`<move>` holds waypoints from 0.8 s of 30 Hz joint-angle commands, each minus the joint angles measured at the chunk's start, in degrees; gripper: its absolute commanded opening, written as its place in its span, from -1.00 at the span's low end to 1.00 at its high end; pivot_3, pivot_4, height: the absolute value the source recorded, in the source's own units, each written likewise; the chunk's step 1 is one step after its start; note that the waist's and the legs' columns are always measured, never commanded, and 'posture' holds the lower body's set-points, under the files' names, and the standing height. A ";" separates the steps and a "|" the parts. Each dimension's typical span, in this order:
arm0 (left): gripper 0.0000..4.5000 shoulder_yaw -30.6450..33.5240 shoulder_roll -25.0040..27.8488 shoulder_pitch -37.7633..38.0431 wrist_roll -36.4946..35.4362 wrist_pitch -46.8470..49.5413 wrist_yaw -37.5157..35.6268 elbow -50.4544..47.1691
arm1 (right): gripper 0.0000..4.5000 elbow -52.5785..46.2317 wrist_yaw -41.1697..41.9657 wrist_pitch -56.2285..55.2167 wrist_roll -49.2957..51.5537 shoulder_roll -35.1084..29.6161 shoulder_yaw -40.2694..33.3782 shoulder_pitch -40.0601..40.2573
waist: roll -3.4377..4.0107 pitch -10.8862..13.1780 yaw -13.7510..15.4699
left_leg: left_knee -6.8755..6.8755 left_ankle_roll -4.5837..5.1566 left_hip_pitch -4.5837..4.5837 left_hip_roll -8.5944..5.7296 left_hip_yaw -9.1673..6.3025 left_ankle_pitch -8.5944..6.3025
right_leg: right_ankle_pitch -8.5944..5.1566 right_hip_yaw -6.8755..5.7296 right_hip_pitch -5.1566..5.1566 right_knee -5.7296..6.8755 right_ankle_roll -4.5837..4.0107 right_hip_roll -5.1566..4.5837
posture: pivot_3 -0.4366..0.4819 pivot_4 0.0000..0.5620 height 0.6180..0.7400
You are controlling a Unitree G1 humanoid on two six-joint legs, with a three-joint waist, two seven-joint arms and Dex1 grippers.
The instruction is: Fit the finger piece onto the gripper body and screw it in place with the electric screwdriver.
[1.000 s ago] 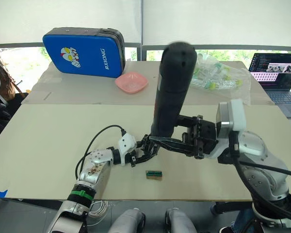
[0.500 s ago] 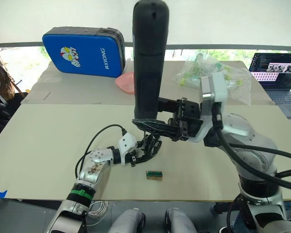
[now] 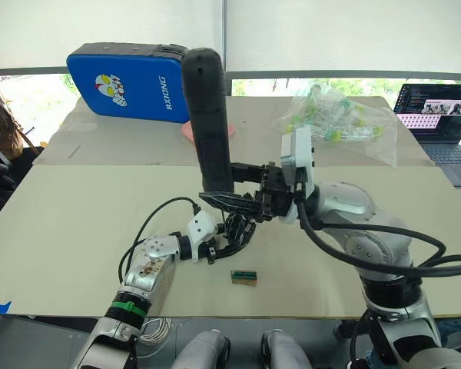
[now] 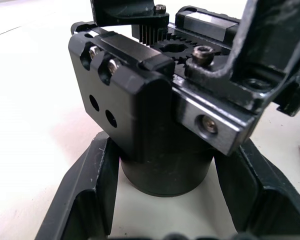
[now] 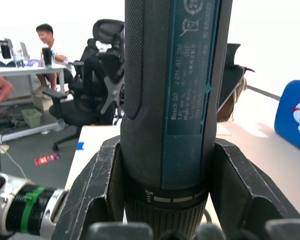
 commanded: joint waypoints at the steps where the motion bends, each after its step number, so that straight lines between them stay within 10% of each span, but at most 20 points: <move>1: 0.01 -1.30 0.31 1.10 1.59 1.94 0.92 0.84 | -0.14 -1.24 0.64 -2.84 -0.47 1.19 -1.13 -0.70 | 0.00 0.00 -0.03 | 0.00 0.00 0.00 0.00 0.00 0.00 | 0.00 0.00 0.00 0.00 0.00 0.00 | -0.05 -0.47 1.00; 24: 0.01 -1.10 0.73 2.50 0.91 2.99 0.36 0.87 | -0.14 1.40 3.13 -3.54 -5.32 3.90 -1.38 -1.85 | 0.01 0.00 -0.35 | 0.00 0.00 0.01 0.00 0.00 0.00 | 0.00 0.00 -0.02 0.01 0.00 0.03 | -0.05 -0.47 1.00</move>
